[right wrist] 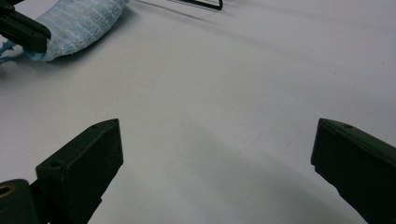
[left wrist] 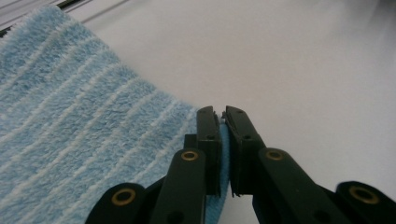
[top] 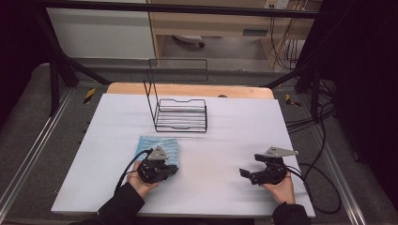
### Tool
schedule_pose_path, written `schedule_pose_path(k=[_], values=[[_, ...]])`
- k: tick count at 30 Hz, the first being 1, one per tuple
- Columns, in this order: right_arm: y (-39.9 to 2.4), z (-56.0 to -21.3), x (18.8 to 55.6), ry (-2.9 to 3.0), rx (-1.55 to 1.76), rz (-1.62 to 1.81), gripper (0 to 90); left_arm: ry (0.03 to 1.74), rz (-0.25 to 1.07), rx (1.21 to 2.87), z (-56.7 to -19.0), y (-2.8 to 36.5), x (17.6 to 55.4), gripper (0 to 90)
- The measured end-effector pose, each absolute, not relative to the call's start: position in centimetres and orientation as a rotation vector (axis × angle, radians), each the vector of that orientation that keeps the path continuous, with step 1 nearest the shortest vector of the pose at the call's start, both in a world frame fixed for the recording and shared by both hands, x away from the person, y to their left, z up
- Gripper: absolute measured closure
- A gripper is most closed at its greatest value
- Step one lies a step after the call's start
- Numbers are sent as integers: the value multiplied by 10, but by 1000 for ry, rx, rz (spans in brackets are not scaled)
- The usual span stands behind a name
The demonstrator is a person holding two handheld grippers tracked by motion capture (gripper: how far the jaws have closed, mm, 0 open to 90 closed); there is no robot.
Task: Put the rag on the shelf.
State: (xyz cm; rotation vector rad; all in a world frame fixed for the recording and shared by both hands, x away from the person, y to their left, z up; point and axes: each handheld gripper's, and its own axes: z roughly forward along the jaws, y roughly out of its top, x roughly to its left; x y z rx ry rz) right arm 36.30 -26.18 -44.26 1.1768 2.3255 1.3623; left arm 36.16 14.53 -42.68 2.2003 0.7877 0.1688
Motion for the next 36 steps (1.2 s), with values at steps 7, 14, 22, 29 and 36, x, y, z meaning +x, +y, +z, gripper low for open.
schedule_pose_path(k=[7, 14, 22, 29, 36], values=[[-262, -443, 363, 2325, 1177, 1362, 28, 741, 120, 2186, -427, 131, 350, 848], [-262, -443, 363, 2325, 1180, 1362, 28, 679, 88, 2195, -428, 113, 337, 847], [-261, -442, 362, 2324, 1184, 1365, 30, 665, 71, 2206, -430, 111, 334, 706], [-257, -441, 362, 2322, 1175, 1370, 34, 759, 185, 2115, -399, 150, 339, 530], [-241, -435, 363, 2310, 1189, 1370, 53, 971, 255, 2127, -406, 203, 341, 535]])
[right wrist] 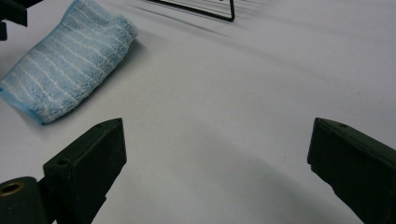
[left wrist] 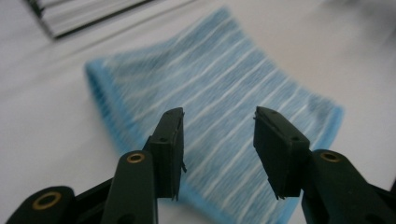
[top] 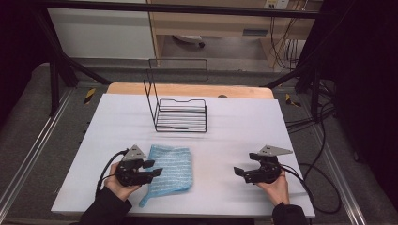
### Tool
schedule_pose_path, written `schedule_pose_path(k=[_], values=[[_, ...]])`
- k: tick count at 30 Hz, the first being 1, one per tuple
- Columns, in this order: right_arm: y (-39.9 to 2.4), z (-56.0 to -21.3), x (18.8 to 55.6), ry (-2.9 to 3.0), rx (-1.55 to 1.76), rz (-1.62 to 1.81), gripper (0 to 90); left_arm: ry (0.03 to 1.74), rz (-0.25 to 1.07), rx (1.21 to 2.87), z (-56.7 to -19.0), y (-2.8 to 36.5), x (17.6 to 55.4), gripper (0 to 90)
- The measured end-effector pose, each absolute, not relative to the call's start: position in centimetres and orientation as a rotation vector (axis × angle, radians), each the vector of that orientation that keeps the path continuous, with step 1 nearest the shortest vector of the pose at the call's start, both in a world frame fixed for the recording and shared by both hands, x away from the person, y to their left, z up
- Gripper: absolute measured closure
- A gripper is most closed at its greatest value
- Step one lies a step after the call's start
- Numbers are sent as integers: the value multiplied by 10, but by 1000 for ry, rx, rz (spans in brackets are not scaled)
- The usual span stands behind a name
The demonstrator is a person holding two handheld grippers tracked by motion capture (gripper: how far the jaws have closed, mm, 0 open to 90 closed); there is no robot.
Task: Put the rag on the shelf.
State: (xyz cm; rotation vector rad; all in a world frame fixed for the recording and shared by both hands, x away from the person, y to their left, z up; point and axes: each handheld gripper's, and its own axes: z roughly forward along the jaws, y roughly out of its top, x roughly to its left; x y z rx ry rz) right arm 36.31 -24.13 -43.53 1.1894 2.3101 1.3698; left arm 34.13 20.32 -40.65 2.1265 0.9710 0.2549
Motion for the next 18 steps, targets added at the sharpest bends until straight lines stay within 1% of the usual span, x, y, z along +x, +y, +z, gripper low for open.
schedule_pose_path(k=[5, 6, 7, 9, 10, 12, 13, 16, 18], values=[[-226, -428, 367, 2299, 1201, 1381, 81, 1041, 200, 2144, -419, 214, 340, 576], [-221, -426, 369, 2297, 1199, 1387, 92, 1053, 180, 2147, -422, 214, 340, 582], [-210, -422, 372, 2303, 1186, 1392, 113, 1061, 158, 2152, -424, 214, 340, 608], [-204, -421, 373, 2313, 1168, 1389, 124, 1076, 136, 2160, -428, 211, 340, 613], [-191, -418, 377, 2326, 1140, 1388, 141, 1083, 145, 2169, -429, 210, 340, 640], [-177, -416, 381, 2341, 1112, 1387, 162, 1092, 147, 2171, -432, 209, 339, 677], [-177, -416, 381, 2341, 1112, 1387, 162, 1097, 159, 2171, -432, 209, 339, 677], [-155, -412, 388, 2353, 1089, 1396, 214, 1104, 164, 2171, -434, 209, 339, 771], [-141, -410, 392, 2359, 1080, 1403, 247, 1094, 167, 2177, -435, 209, 339, 809]])
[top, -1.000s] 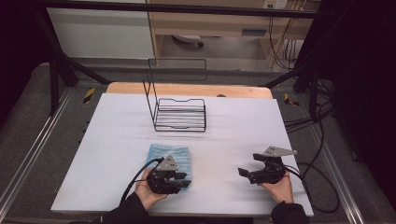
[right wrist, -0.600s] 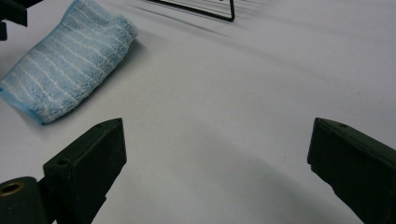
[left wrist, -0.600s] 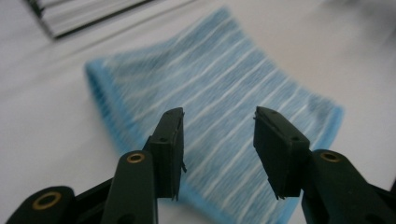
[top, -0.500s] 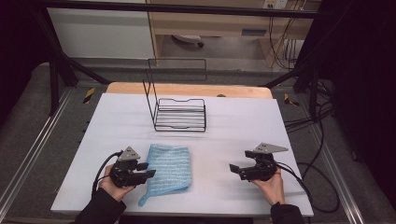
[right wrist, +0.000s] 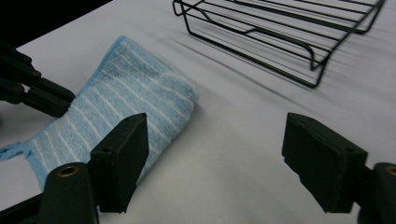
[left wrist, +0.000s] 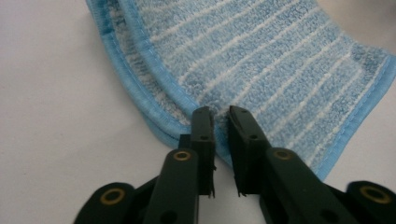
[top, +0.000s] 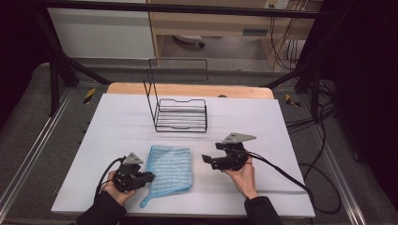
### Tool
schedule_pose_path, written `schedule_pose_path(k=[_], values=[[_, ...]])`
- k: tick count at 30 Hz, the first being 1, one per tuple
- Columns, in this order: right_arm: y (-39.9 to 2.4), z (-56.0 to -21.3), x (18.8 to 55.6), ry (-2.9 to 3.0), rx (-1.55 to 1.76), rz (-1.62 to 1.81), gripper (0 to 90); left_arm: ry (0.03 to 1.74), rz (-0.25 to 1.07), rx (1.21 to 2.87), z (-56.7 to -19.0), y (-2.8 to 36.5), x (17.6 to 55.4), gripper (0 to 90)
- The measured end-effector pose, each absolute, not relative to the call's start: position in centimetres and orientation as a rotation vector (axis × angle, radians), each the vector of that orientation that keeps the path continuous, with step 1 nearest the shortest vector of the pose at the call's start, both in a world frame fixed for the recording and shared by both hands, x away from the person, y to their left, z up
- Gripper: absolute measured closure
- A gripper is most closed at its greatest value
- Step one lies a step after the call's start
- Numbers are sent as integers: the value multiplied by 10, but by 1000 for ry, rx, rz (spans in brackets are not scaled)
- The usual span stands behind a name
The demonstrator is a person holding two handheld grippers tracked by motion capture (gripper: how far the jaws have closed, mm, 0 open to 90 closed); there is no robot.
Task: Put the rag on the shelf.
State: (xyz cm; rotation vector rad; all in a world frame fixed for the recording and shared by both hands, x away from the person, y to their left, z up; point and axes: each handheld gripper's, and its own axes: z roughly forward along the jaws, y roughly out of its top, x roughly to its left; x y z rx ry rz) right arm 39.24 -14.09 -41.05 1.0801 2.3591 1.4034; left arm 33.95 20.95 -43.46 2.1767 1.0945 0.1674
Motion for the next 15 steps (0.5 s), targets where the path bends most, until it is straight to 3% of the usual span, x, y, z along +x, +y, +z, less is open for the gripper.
schedule_pose_path(k=[2, 15], values=[[-122, -411, 399, 2377, 1055, 1396, 310, 1086, 153, 2171, -435, 210, 340, 879], [-71, -435, 422, 2425, 1102, 1348, 631, 1070, 182, 2190, -427, 217, 340, 899]])
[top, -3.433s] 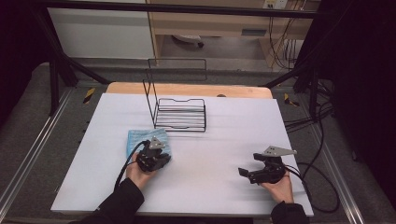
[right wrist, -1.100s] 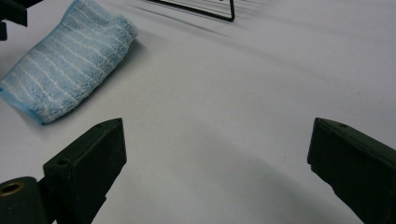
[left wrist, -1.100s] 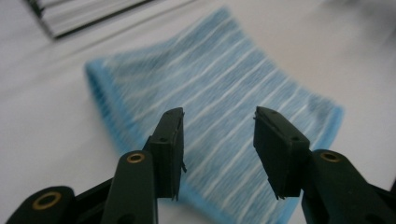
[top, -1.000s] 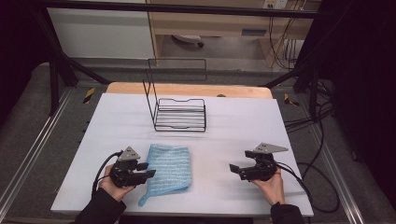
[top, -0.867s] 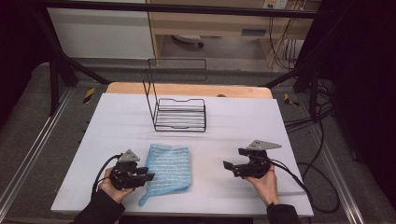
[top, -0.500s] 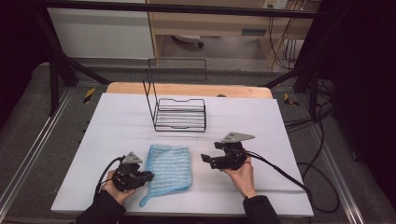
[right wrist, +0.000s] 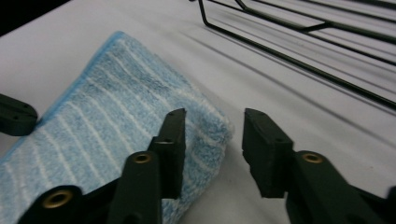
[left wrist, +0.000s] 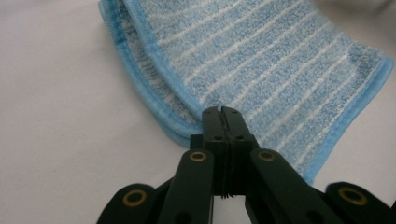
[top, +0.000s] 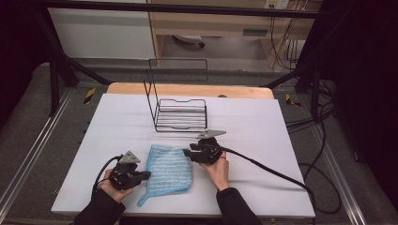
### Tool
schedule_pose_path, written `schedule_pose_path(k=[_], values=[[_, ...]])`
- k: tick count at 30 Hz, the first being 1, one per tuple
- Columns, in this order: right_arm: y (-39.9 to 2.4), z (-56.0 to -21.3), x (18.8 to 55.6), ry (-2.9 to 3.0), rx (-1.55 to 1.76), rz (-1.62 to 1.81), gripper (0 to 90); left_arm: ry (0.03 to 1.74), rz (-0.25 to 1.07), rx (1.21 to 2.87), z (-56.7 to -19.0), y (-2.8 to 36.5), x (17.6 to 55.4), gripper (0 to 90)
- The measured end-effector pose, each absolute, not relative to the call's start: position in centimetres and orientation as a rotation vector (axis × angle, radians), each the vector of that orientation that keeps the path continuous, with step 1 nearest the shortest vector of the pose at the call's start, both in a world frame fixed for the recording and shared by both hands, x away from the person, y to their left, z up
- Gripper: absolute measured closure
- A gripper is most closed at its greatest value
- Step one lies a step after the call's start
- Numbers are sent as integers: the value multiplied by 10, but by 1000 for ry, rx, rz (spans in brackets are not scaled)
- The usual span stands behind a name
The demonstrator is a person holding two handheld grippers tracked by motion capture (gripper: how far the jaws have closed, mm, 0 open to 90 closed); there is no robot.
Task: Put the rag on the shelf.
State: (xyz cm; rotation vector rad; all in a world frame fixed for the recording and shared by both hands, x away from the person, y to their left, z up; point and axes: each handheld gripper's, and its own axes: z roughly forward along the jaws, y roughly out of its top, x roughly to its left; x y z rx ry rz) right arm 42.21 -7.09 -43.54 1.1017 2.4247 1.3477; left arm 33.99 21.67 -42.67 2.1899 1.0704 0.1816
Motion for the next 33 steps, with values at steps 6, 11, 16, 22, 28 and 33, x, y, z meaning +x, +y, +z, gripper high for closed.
schedule_pose_path(k=[6, 11, 16, 22, 28, 33], values=[[-65, -447, 426, 2428, 1147, 1291, 827, 1083, 199, 2206, -428, 218, 342, 898], [-66, -443, 425, 2405, 1165, 1278, 835, 1084, 178, 2160, -428, 219, 345, 892], [-70, -442, 429, 2394, 1165, 1226, 696, 1102, 218, 2095, -424, 220, 353, 655], [-72, -441, 417, 2412, 1196, 1253, 504, 1131, 225, 2125, -435, 216, 363, 551], [-71, -449, 409, 2436, 1229, 1228, 543, 1157, 144, 2117, -441, 217, 367, 604], [-67, -454, 408, 2434, 1269, 1276, 785, 1169, 117, 2115, -441, 217, 367, 742]])
